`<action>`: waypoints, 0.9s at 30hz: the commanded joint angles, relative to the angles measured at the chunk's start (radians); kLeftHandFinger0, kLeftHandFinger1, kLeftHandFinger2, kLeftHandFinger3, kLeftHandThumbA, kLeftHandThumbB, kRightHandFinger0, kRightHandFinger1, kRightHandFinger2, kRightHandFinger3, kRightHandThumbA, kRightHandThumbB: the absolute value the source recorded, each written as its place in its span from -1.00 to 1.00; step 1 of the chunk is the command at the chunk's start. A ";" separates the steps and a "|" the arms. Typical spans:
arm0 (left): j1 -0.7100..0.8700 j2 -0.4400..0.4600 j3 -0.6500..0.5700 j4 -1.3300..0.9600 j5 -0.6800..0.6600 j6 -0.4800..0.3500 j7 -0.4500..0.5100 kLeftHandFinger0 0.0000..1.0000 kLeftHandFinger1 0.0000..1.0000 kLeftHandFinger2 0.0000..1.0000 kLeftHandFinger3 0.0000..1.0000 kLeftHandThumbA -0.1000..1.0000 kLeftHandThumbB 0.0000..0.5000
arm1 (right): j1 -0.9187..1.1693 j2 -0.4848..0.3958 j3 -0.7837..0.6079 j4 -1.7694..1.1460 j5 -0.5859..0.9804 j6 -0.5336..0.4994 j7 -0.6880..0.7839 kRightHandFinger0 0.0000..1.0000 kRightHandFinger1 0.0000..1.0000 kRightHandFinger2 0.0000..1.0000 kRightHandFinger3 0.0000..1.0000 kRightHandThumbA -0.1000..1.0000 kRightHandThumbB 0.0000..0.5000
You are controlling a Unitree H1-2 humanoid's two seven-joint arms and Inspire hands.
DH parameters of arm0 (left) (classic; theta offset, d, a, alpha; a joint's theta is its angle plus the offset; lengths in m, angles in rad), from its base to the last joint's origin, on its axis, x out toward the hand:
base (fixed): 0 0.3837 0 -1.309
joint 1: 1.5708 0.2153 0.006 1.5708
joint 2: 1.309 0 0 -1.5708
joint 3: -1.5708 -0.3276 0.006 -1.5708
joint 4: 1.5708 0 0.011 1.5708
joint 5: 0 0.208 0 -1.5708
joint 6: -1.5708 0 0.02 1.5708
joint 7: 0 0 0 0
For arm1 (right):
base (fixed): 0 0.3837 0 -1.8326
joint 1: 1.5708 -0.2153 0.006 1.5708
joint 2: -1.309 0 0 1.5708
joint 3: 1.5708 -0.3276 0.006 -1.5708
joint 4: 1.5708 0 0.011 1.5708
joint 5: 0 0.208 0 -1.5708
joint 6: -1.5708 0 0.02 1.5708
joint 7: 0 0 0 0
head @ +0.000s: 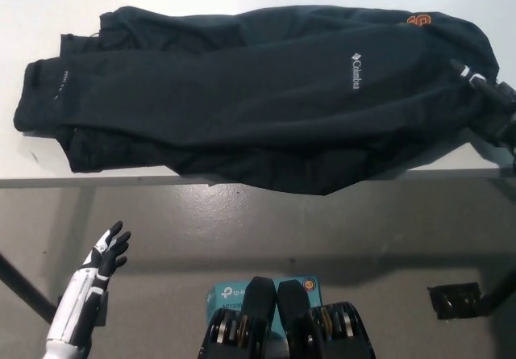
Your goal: The robot grabs the right edges of the black jacket on the table, and folds it in half
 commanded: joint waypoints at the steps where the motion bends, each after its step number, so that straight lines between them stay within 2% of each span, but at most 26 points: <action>1: -0.017 0.016 -0.004 -0.037 0.018 -0.011 -0.011 1.00 1.00 1.00 1.00 1.00 -1.00 | -0.082 0.017 0.026 -0.031 -0.014 0.009 -0.019 0.85 1.00 1.00 1.00 1.00 0.79; 2: -0.022 0.016 -0.004 -0.037 0.021 -0.006 -0.010 1.00 1.00 1.00 1.00 1.00 -1.00 | -0.101 0.023 0.013 -0.002 -0.026 -0.029 -0.109 -0.24 -0.10 0.24 0.46 0.38 0.29; 3: -0.025 0.015 -0.003 -0.038 0.020 -0.003 -0.009 1.00 1.00 1.00 1.00 1.00 -1.00 | -0.121 0.021 0.029 0.031 -0.066 -0.073 -0.186 -0.97 -0.89 -0.38 -0.23 -0.14 0.26; 4: -0.027 0.015 -0.001 -0.037 0.020 -0.001 -0.009 1.00 1.00 1.00 1.00 1.00 -1.00 | -0.129 0.023 0.022 0.041 -0.067 -0.094 -0.214 -0.99 -0.98 -0.48 -0.25 -0.60 -0.05; 5: -0.029 0.016 0.000 -0.038 0.015 0.001 -0.012 1.00 1.00 1.00 1.00 1.00 -1.00 | -0.132 0.027 0.007 0.040 -0.058 -0.114 -0.230 -1.00 -1.00 -0.45 0.00 -0.96 -0.25; 6: -0.030 0.018 0.002 -0.037 0.013 0.003 -0.013 1.00 1.00 1.00 1.00 1.00 -1.00 | -0.132 0.029 0.003 0.038 -0.057 -0.128 -0.235 -1.00 -0.97 -0.22 -0.21 -1.00 -0.31; 7: -0.030 0.018 0.002 -0.035 0.013 0.004 -0.013 1.00 1.00 1.00 1.00 1.00 -1.00 | -0.131 0.029 0.004 0.035 -0.061 -0.139 -0.239 -1.00 -0.96 -0.12 -0.29 -1.00 -0.34; 8: -0.032 0.019 0.002 -0.035 0.009 0.002 -0.016 1.00 1.00 1.00 1.00 1.00 -1.00 | -0.133 0.030 -0.007 0.035 -0.055 -0.152 -0.259 -1.00 -0.85 0.12 -0.09 -1.00 -0.40; 9: -0.032 0.019 0.000 -0.037 0.021 0.004 -0.013 1.00 1.00 1.00 1.00 1.00 -1.00 | -0.132 0.031 -0.017 0.039 -0.048 -0.178 -0.258 -1.00 -0.71 0.22 0.32 -1.00 -0.46; 10: -0.031 0.019 -0.001 -0.037 0.026 0.000 -0.011 1.00 1.00 1.00 1.00 1.00 -1.00 | -0.129 0.032 -0.017 0.030 -0.050 -0.180 -0.267 -1.00 -0.64 0.30 0.86 -1.00 -0.50; 11: -0.029 0.015 -0.001 -0.040 0.026 0.006 -0.009 1.00 1.00 1.00 1.00 1.00 -1.00 | -0.120 0.039 -0.016 0.004 -0.059 -0.199 -0.289 -1.00 -0.59 0.38 1.00 -1.00 -0.49; 12: -0.030 0.014 -0.001 -0.039 0.025 0.005 -0.009 1.00 1.00 1.00 1.00 1.00 -1.00 | -0.121 0.040 -0.015 0.003 -0.060 -0.203 -0.292 -1.00 -0.56 0.38 1.00 -1.00 -0.45; 13: -0.030 0.014 -0.001 -0.038 0.028 0.005 -0.008 1.00 1.00 1.00 1.00 1.00 -1.00 | -0.120 0.045 -0.014 -0.015 -0.070 -0.219 -0.319 -1.00 -0.43 0.58 1.00 -1.00 -0.40; 14: -0.029 0.013 0.000 -0.037 0.027 0.004 -0.008 1.00 1.00 1.00 1.00 1.00 -1.00 | -0.121 0.047 -0.012 -0.018 -0.071 -0.224 -0.325 -1.00 -0.39 0.62 1.00 -1.00 -0.38; 15: -0.030 0.015 0.000 -0.033 0.025 -0.002 -0.009 1.00 1.00 1.00 1.00 1.00 -1.00 | -0.119 0.052 -0.012 -0.037 -0.071 -0.232 -0.327 -1.00 -0.37 0.64 1.00 -1.00 -0.46; 19: -0.031 0.017 0.001 -0.035 0.016 0.004 -0.015 1.00 1.00 1.00 1.00 1.00 -1.00 | -0.116 0.065 -0.019 -0.105 -0.058 -0.236 -0.333 -1.00 -0.28 0.69 1.00 -1.00 -0.53; 23: -0.029 0.014 0.000 -0.037 0.016 0.008 -0.015 1.00 1.00 1.00 1.00 1.00 -1.00 | -0.114 0.082 -0.054 -0.195 -0.026 -0.208 -0.364 -1.00 -0.37 0.67 1.00 -1.00 -0.61; 27: -0.029 0.014 0.002 -0.029 0.021 -0.002 -0.016 1.00 1.00 1.00 1.00 1.00 -1.00 | -0.122 0.104 -0.096 -0.347 0.007 -0.161 -0.406 -1.00 -0.63 0.56 1.00 -1.00 -0.63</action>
